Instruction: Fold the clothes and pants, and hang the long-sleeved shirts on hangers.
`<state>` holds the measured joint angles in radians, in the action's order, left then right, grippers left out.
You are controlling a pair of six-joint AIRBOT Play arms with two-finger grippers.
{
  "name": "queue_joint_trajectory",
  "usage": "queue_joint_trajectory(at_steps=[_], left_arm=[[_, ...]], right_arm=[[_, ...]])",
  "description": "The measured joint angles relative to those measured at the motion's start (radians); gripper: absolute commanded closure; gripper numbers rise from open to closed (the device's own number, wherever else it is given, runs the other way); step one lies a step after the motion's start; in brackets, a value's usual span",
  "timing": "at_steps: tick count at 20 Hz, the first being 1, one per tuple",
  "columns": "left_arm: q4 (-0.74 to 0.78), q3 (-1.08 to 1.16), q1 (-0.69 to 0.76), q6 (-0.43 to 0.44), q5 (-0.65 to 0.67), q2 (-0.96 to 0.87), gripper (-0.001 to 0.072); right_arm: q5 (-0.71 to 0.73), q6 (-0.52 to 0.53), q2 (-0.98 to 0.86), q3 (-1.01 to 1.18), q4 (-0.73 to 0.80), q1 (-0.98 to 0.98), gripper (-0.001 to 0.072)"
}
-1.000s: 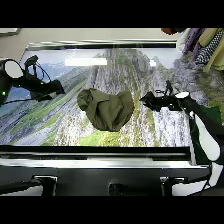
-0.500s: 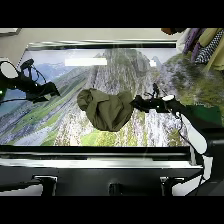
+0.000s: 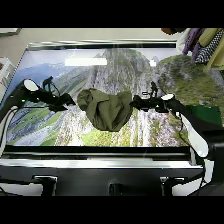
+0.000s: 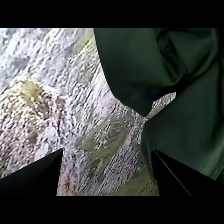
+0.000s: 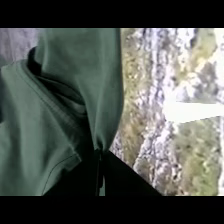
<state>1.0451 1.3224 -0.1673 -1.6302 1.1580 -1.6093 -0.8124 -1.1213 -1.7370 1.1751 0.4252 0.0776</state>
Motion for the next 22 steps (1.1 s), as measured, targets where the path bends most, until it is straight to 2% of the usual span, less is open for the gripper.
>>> queue_joint_trajectory(at_steps=[3,8,9,11,12,18,20,22], left_arm=[[-0.100,-0.018,0.000,0.054,-0.039,-0.077,0.0124],[-0.189,-0.025,0.006,0.092,-0.109,-0.149,0.0127],[-0.206,-0.026,0.010,0.094,-0.129,-0.156,0.0156],[-0.204,-0.027,0.023,0.098,-0.183,-0.167,0.0561],[-0.193,-0.028,0.031,0.101,-0.201,-0.171,0.0692],[-0.208,-0.004,0.050,0.109,-0.259,-0.136,0.0694],[-0.196,0.031,0.037,0.117,-0.254,-0.076,0.0694],[-0.163,0.083,0.016,0.122,-0.252,0.009,0.0694]], right_arm=[[-0.020,0.015,0.024,0.000,0.000,0.000,0.0682],[-0.038,0.026,0.056,0.000,0.002,0.000,0.0682],[-0.045,0.026,0.062,0.000,0.002,0.000,0.0682],[-0.063,0.026,0.076,0.000,0.003,0.000,0.0682],[-0.071,0.021,0.083,0.000,0.003,0.000,0.0682],[-0.080,-0.002,0.177,0.004,0.016,0.000,0.0685],[-0.057,-0.018,0.239,0.040,0.079,0.000,0.0685],[-0.044,-0.079,0.306,0.117,0.221,0.000,0.0685]])
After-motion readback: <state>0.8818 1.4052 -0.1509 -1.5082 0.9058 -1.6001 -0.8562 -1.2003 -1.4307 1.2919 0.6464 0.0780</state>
